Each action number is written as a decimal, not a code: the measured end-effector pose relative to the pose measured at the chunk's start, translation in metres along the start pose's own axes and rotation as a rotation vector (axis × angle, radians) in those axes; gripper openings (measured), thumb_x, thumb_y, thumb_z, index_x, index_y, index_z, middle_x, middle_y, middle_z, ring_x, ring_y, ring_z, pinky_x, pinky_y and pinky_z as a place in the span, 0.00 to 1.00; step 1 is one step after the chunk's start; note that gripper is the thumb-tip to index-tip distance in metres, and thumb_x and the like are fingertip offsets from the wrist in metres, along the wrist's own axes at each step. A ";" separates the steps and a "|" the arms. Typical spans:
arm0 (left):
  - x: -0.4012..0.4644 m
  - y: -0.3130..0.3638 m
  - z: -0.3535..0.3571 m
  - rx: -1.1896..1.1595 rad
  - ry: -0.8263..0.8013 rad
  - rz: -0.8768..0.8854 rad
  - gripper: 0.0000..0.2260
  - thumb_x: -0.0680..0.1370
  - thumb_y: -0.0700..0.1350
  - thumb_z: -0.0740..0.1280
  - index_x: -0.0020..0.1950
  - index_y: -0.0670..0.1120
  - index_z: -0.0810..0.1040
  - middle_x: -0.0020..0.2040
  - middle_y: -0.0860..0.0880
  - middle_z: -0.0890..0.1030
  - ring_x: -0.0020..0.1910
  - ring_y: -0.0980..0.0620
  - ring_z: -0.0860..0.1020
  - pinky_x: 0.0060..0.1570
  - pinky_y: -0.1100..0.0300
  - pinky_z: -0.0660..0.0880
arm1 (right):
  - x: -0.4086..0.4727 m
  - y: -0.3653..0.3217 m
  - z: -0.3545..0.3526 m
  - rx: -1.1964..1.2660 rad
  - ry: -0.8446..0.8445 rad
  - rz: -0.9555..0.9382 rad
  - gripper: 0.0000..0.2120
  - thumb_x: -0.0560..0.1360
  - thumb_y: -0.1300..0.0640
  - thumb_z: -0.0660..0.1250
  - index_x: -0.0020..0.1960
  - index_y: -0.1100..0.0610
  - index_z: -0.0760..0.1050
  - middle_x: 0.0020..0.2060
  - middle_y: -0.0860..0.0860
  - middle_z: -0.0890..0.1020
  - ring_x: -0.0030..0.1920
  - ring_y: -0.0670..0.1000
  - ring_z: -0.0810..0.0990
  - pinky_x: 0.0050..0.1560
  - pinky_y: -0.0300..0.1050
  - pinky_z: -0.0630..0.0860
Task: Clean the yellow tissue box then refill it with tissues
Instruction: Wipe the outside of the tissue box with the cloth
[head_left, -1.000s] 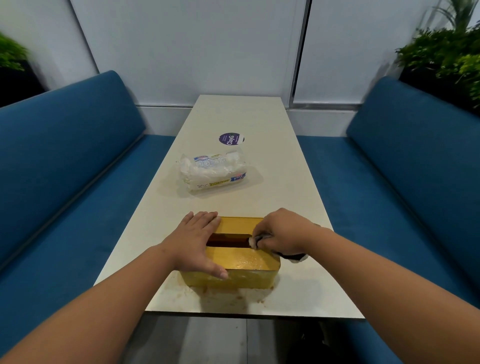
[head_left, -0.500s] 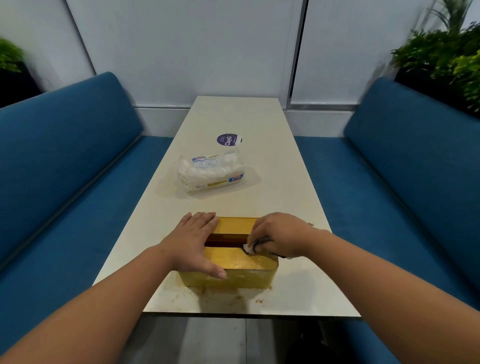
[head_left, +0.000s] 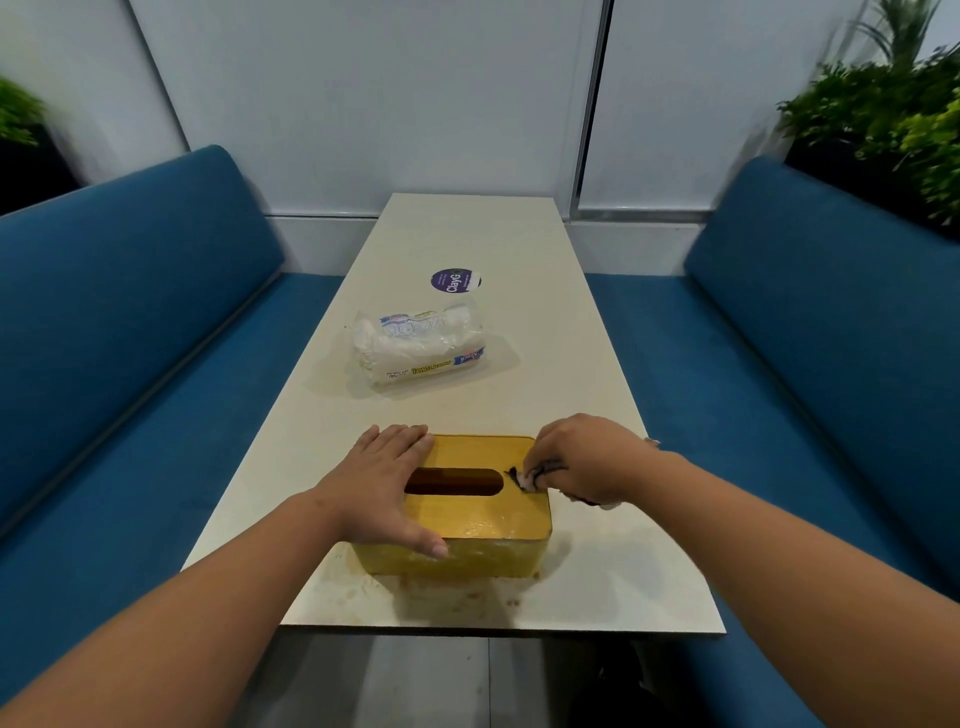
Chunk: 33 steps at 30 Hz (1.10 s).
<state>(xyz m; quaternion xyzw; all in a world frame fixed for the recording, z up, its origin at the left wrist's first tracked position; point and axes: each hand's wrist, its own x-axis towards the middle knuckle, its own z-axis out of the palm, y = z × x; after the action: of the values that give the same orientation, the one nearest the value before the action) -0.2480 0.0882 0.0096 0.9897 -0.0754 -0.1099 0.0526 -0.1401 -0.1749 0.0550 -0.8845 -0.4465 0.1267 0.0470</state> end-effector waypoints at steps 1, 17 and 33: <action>0.000 0.000 0.000 0.003 -0.001 -0.001 0.64 0.53 0.86 0.50 0.80 0.51 0.42 0.80 0.52 0.42 0.78 0.51 0.40 0.75 0.51 0.34 | 0.001 -0.006 0.001 -0.001 -0.002 -0.030 0.11 0.77 0.48 0.65 0.58 0.43 0.80 0.53 0.44 0.80 0.52 0.48 0.76 0.52 0.48 0.76; 0.001 0.000 0.001 0.000 0.006 -0.001 0.65 0.52 0.86 0.48 0.80 0.50 0.43 0.80 0.51 0.43 0.78 0.51 0.41 0.76 0.49 0.35 | -0.029 -0.016 0.018 0.150 0.109 0.087 0.11 0.78 0.49 0.65 0.58 0.45 0.81 0.53 0.43 0.80 0.51 0.45 0.76 0.52 0.43 0.75; 0.000 0.001 -0.001 0.023 0.002 0.005 0.66 0.50 0.87 0.45 0.80 0.49 0.43 0.80 0.50 0.43 0.79 0.50 0.41 0.75 0.50 0.34 | -0.035 -0.032 0.014 0.111 0.071 0.133 0.10 0.76 0.48 0.64 0.54 0.44 0.82 0.48 0.44 0.82 0.48 0.47 0.76 0.48 0.47 0.77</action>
<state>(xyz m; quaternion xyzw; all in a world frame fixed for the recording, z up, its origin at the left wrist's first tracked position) -0.2478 0.0872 0.0103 0.9902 -0.0789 -0.1078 0.0414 -0.1887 -0.1844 0.0543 -0.9121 -0.3772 0.1227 0.1034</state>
